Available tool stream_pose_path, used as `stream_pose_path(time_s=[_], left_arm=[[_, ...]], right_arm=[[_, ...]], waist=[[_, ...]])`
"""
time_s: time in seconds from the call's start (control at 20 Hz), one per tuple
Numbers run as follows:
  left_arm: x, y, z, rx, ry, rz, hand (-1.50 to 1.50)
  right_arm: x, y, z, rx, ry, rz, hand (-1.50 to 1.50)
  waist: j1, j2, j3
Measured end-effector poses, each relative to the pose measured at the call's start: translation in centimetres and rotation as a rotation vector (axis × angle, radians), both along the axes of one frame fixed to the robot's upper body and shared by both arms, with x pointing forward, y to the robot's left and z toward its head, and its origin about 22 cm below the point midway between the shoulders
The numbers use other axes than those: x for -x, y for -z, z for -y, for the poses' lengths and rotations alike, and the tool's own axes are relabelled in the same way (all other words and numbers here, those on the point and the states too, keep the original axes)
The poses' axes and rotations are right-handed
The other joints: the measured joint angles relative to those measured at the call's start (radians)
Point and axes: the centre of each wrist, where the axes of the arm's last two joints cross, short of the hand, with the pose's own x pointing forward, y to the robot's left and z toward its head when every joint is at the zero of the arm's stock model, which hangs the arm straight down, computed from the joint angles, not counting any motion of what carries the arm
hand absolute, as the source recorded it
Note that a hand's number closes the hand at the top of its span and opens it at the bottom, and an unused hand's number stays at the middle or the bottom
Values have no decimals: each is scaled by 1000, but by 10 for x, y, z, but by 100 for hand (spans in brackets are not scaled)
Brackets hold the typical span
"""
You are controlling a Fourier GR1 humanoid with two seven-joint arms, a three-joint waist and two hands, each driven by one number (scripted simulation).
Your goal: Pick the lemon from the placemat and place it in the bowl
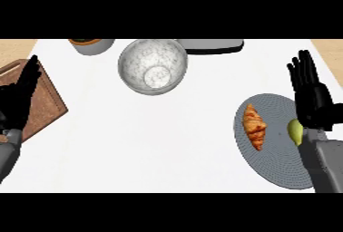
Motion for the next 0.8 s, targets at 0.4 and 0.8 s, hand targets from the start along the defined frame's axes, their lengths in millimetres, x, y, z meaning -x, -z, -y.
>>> stream_pose_path(time_s=[0.4,0.8], left_arm=[[12,31,61,325,173,-73,0],[29,47,112,544,353,-127,0]], right_arm=[[58,34,69,263,542,118,-150],[120,94,31,469,872,292,-150]], waist=[[-91,-4,-26],[-27,-1,-23]])
